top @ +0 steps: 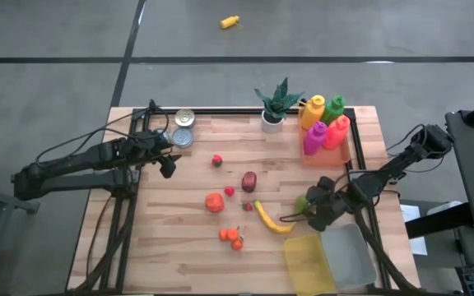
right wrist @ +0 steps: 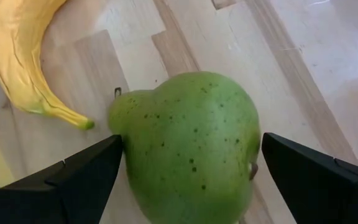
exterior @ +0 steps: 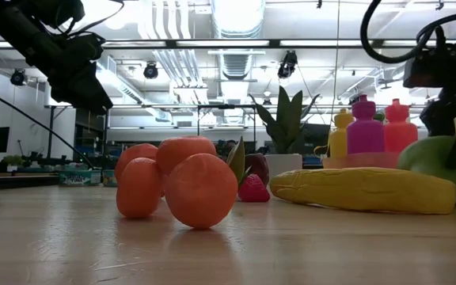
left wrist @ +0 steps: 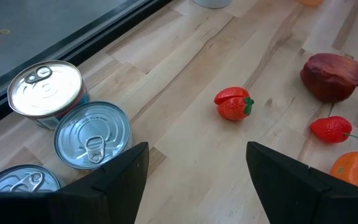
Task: Pick & Place Food Item
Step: Put the green pear into the gray bin
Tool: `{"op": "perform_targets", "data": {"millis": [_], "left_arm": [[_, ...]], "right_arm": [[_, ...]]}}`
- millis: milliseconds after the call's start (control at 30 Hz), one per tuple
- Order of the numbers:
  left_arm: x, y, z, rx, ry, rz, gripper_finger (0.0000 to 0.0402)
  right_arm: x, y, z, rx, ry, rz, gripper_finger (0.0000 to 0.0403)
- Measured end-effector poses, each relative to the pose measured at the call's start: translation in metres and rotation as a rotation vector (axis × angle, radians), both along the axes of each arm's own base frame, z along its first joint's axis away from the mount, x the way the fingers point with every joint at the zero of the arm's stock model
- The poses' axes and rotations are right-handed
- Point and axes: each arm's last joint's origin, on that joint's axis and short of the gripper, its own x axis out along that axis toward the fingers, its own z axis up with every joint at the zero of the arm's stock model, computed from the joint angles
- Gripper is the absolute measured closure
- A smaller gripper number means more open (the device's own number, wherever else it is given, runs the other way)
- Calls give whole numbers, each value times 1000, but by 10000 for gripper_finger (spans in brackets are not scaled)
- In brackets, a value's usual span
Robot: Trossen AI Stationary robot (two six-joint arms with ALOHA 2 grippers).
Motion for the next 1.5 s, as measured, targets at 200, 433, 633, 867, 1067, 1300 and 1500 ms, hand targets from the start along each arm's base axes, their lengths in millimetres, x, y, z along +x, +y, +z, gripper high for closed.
{"op": "perform_targets", "data": {"millis": [200, 433, 633, 867, 1067, 1300, 1500], "left_arm": [[0, 0, 0, 0, 0, 0, 126], [0, 0, 0, 0, -1, 0, 126], [0, 0, 0, 0, 0, 0, 126], [0, 0, 0, 0, 0, 0, 126], [0, 0, 0, 0, 0, 0, 126], [0, 0, 0, 0, 0, 0, 126], [0, 0, 0, 0, 0, 0, 126]], "right_arm": [[1, 1, 0, 2, -5, 16, 47], [2, 2, 1, -2, -19, 42, 108], [3, 2, 2, -1, -25, 64, 116], [3, 3, 2, 1, -28, 64, 118], [3, 3, 2, 0, -27, 64, 119], [6, 4, 21, -38, 31, 66, 119], [7, 3, 54, -61, 98, 6, 119]]}}
